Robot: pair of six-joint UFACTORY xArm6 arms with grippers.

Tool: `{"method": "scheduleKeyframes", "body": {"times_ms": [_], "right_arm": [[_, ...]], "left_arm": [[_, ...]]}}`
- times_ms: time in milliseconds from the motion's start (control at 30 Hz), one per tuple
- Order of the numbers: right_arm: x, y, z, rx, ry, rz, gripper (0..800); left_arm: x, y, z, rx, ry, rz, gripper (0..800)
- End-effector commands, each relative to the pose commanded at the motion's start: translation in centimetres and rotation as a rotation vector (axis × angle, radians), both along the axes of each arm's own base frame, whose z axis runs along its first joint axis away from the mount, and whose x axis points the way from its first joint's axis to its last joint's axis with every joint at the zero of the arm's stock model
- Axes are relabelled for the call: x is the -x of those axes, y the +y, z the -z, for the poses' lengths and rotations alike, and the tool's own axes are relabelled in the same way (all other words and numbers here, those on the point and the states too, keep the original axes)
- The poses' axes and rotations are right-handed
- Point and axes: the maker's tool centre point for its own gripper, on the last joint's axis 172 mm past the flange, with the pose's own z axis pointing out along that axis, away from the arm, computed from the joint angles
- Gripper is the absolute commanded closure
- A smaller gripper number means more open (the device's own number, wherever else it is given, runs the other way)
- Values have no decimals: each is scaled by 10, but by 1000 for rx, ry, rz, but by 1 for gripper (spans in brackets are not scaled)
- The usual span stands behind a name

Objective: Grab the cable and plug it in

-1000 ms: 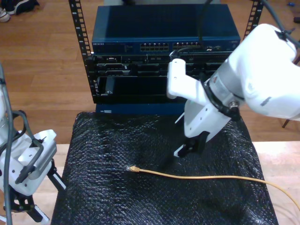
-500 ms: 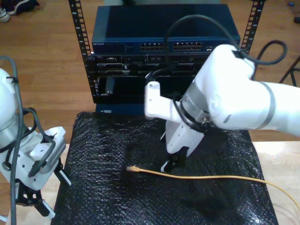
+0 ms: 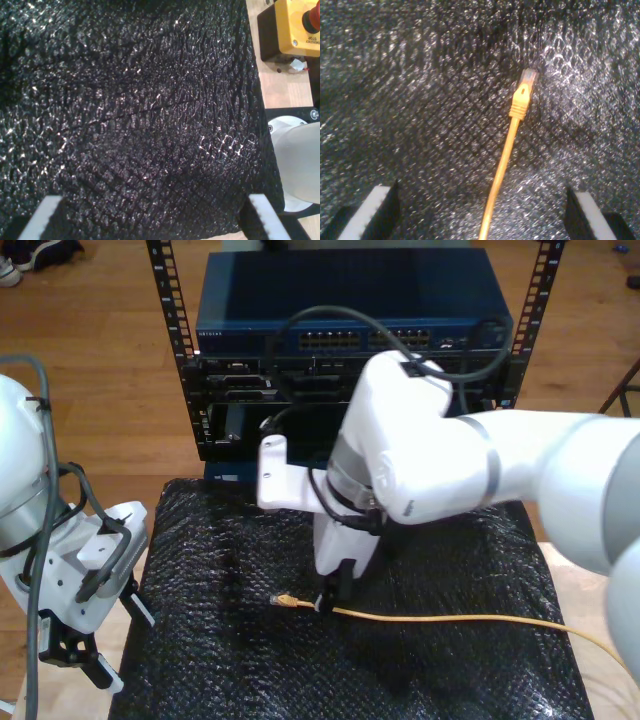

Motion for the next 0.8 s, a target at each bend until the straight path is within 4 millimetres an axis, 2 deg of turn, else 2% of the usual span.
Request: {"method": "scheduleKeyframes", "body": {"times_ms": [200,433,633,800], "right_arm": [[-4,18,10,27,5,8,12],[0,34,32,68,24,-2,16],[-7,26,44,132,5,36,22],[-5,23,54,149,21,59,23]], "left_arm": [[-8,3,-2,-6,-10,-7,0],[-25,10,2,-33,-69,-26,0],[-41,17,-5,-58,-108,-58,0],[-43,20,-6,-60,-113,-67,0]]}}
